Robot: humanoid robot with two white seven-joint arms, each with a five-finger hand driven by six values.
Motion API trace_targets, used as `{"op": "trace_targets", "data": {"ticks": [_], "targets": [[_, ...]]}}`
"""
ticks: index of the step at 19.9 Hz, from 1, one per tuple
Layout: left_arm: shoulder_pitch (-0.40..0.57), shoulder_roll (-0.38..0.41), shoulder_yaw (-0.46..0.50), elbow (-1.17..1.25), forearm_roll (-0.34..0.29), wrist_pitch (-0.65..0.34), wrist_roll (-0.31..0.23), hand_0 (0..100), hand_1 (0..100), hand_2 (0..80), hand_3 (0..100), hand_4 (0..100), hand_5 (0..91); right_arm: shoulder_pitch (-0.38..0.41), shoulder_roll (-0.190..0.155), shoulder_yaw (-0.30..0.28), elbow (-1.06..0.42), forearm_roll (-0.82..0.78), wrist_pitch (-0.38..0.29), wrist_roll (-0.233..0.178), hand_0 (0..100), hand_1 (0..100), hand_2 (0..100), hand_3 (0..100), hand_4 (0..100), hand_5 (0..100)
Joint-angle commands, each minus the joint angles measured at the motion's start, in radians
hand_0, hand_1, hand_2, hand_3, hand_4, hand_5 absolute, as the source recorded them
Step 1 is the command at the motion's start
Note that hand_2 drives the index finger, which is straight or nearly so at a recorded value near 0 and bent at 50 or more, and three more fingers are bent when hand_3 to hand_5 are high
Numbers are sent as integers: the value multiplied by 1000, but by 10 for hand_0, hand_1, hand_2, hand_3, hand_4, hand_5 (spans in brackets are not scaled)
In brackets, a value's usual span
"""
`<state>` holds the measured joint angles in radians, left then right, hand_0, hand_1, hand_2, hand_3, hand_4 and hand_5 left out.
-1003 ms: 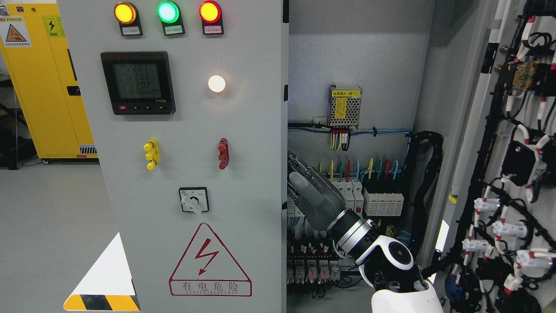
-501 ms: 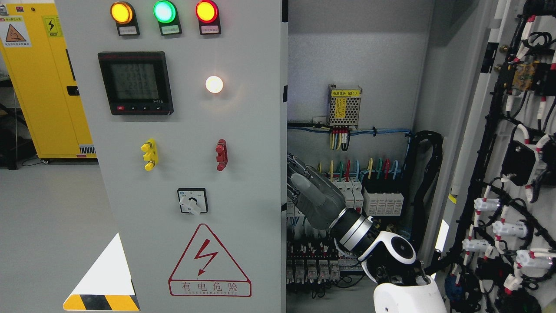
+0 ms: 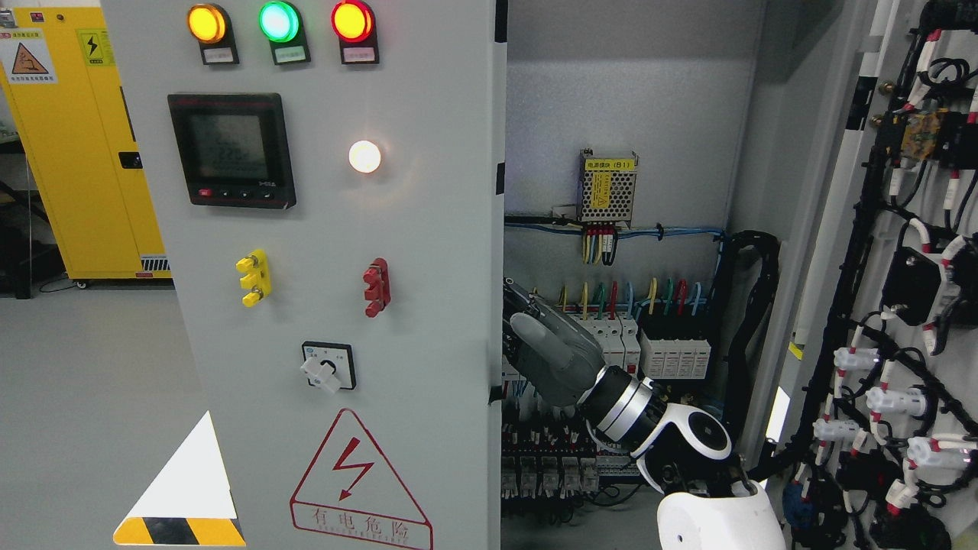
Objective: Open door with both hands
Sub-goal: 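Hook the warning-sign door edge with the right hand and swing it open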
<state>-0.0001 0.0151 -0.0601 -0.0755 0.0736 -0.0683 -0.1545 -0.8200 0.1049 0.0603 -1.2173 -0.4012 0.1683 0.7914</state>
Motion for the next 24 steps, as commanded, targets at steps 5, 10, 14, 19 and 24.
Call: {"op": "trace_targets", "data": {"ticks": [5, 10, 14, 19, 24], "targets": [[34, 17, -1, 0, 0, -1, 4, 120, 556, 0, 0, 0, 0, 32, -8, -10, -19, -76, -3, 5, 0, 500, 40, 0, 0, 0], [35, 20, 0, 0, 0, -1, 4, 120, 556, 0, 0, 0, 0, 71, -8, 21, -60, -76, -3, 5, 0, 500, 40, 0, 0, 0], [35, 20, 0, 2, 0, -1, 4, 120, 556, 0, 0, 0, 0, 145, -31, 143, -134, -73, -3, 2, 0, 500, 40, 0, 0, 0], [37, 20, 0, 3, 0, -1, 4, 120, 556, 0, 0, 0, 0, 242, -79, 297, -220, -73, -7, -4, 0, 500, 40, 0, 0, 0], [37, 22, 0, 5, 0, -1, 4, 120, 556, 0, 0, 0, 0, 279, -79, 458, -260, -73, -3, -6, 0, 500, 40, 0, 0, 0]]}}
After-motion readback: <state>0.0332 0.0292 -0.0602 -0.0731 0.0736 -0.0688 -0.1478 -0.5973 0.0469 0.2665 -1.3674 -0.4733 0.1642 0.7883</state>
